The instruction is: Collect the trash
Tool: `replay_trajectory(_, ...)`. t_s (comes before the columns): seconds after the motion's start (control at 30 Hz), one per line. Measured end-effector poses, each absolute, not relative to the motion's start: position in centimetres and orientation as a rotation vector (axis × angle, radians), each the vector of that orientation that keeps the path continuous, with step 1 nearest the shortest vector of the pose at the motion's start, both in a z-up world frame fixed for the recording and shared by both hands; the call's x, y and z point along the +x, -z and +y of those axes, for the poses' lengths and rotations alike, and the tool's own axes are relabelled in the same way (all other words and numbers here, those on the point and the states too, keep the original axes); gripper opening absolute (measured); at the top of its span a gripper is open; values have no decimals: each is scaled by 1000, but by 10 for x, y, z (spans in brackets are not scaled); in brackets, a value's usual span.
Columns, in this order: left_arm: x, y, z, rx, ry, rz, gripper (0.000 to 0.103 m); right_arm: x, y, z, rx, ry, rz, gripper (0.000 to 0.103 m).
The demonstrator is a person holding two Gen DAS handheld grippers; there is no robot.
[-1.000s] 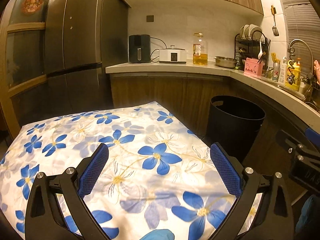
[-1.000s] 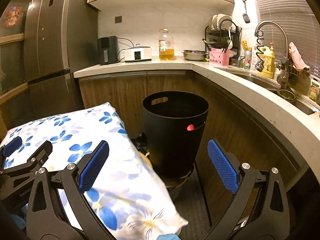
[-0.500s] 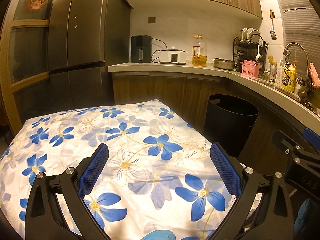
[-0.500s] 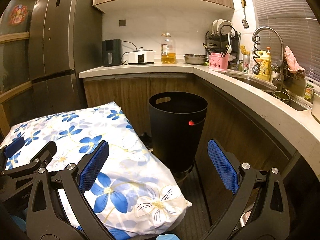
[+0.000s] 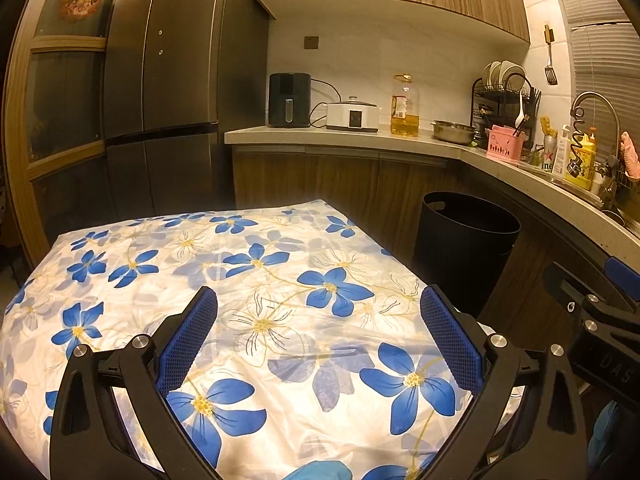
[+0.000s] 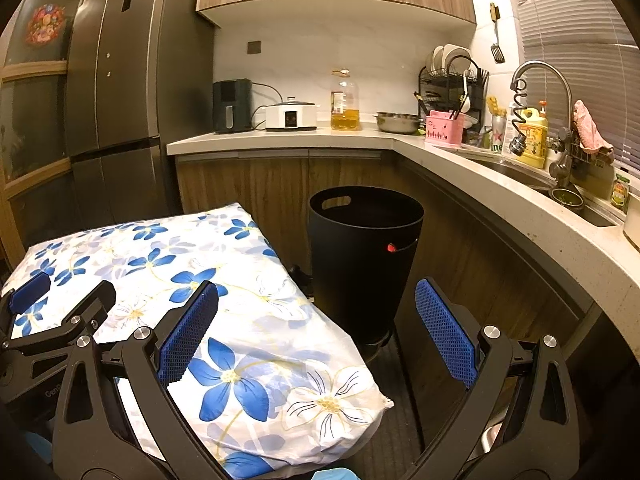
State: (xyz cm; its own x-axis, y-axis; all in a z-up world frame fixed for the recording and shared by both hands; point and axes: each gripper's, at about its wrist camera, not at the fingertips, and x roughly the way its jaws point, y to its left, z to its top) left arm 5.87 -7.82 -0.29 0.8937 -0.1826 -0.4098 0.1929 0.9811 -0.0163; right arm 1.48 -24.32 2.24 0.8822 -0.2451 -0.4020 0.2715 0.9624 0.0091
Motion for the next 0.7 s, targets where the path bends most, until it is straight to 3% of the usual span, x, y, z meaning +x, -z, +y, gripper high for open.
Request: replay_trajectory(0.7,55,0,-76,25,184,416,97,13,-24,-239,61,253,409,98)
